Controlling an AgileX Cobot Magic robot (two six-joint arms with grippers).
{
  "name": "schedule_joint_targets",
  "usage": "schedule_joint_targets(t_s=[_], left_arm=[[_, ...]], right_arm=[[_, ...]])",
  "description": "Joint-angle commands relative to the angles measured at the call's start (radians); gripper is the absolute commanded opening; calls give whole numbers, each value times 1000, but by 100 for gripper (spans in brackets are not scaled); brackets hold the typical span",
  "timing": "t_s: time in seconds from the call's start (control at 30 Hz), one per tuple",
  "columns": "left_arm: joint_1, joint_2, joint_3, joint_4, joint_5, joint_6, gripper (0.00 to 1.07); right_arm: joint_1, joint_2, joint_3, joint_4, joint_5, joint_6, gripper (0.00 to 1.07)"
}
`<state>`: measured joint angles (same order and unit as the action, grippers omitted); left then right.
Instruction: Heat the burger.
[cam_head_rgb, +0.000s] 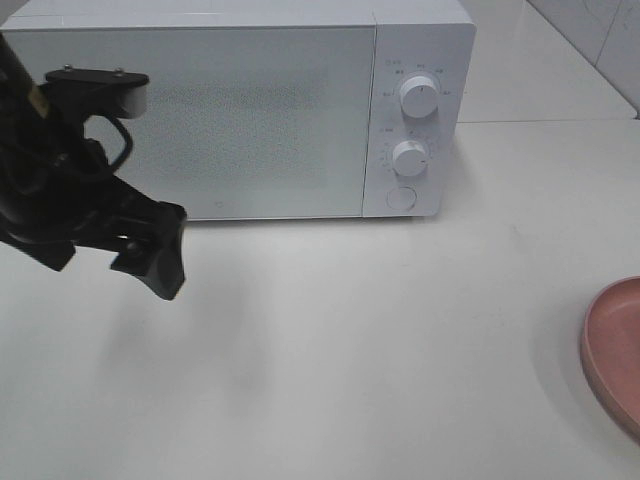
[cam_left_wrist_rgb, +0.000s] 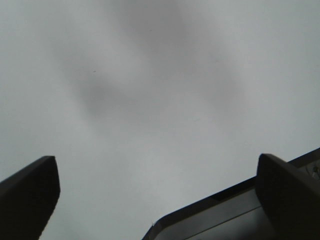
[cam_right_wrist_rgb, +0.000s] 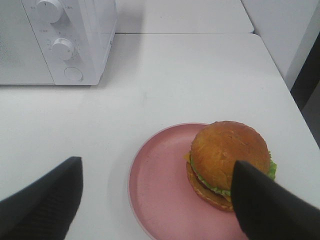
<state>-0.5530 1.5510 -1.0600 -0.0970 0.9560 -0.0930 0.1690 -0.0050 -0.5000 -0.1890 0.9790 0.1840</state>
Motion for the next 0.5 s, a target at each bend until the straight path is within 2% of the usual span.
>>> schedule_joint_targets(t_s=[0.03,0.07,0.13,0.23,0.27,0.3,0.33,0.4,0.43,0.5], left_arm=[[111,-50,-3,8,74,7,100],[111,-50,-3,8,74,7,100],[255,-89,-3,4,136,32,100],[285,-98,-3,4,149,38,100],[360,-115,-3,4,171,59,100],[395,-126,-3,4,181,69,100],[395,-126,-3,4,181,69,100],[489,-160,-3,4,213,93,100],[489,-160,-3,4,213,93,100],[597,-206,-3,1,266,99,100]], right_arm=[[-6,-25,2,-2,-11,-5,76],[-6,-25,2,-2,-11,-5,76],[-6,-25,2,-2,-11,-5,76],[-6,-25,2,-2,-11,-5,76],[-6,-25,2,-2,-11,-5,76],[-6,-25,2,-2,-11,-5,76],[-6,-25,2,-2,-11,-5,76],[-6,-25,2,-2,-11,-5,76],[-6,-25,2,-2,-11,-5,76],[-6,-25,2,-2,-11,-5,76]])
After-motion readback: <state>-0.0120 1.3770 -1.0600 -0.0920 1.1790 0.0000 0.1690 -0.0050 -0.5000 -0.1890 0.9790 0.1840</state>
